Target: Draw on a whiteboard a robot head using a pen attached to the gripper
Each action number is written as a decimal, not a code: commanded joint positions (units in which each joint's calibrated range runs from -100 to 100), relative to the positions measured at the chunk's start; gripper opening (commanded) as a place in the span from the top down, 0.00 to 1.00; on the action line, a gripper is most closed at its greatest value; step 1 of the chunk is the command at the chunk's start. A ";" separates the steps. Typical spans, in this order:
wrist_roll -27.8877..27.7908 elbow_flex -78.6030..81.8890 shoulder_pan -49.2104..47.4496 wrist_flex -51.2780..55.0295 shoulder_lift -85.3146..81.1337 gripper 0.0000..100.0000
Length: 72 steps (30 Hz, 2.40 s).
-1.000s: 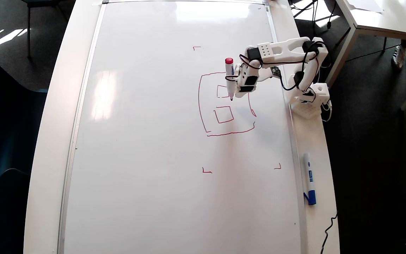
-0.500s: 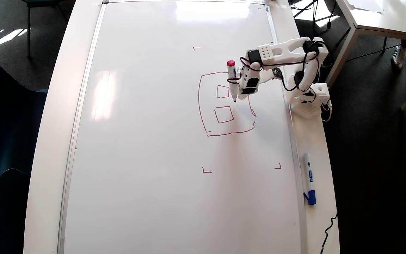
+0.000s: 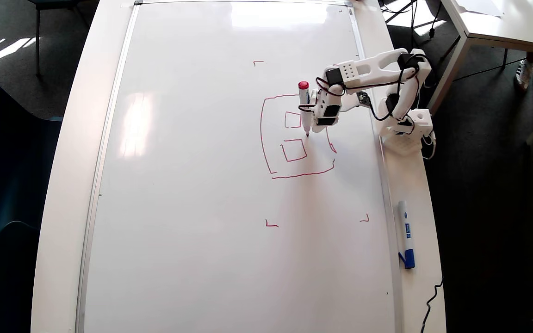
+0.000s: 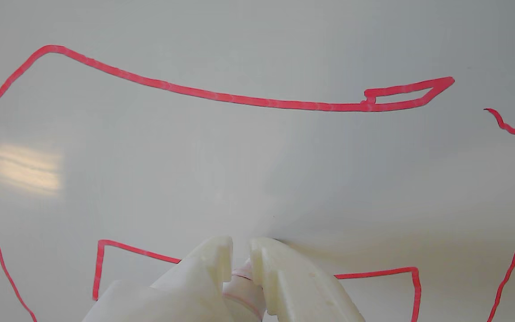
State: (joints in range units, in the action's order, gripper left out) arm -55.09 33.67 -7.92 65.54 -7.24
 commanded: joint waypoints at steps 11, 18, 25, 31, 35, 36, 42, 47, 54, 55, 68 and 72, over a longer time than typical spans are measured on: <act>0.07 1.51 0.22 -3.77 -1.69 0.99; -0.03 1.24 0.66 -4.20 -1.60 0.99; -2.23 1.15 2.73 -4.20 -1.60 0.99; -2.72 1.42 3.24 -4.12 -1.60 0.99; -2.72 1.60 3.24 -3.33 -2.19 0.99; -2.72 1.69 3.24 -3.33 -2.19 0.99; -2.88 2.51 4.49 -3.16 -2.44 0.99; -4.49 6.14 5.52 -3.16 -3.95 0.99; -4.54 12.04 5.01 -3.16 -9.15 0.99; -4.54 12.50 4.94 -3.16 -9.65 0.99; -4.16 15.13 2.28 -3.16 -12.84 0.99; -4.11 15.13 1.33 -3.25 -12.76 0.99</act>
State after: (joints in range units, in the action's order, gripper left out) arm -59.42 48.56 -5.43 61.99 -19.53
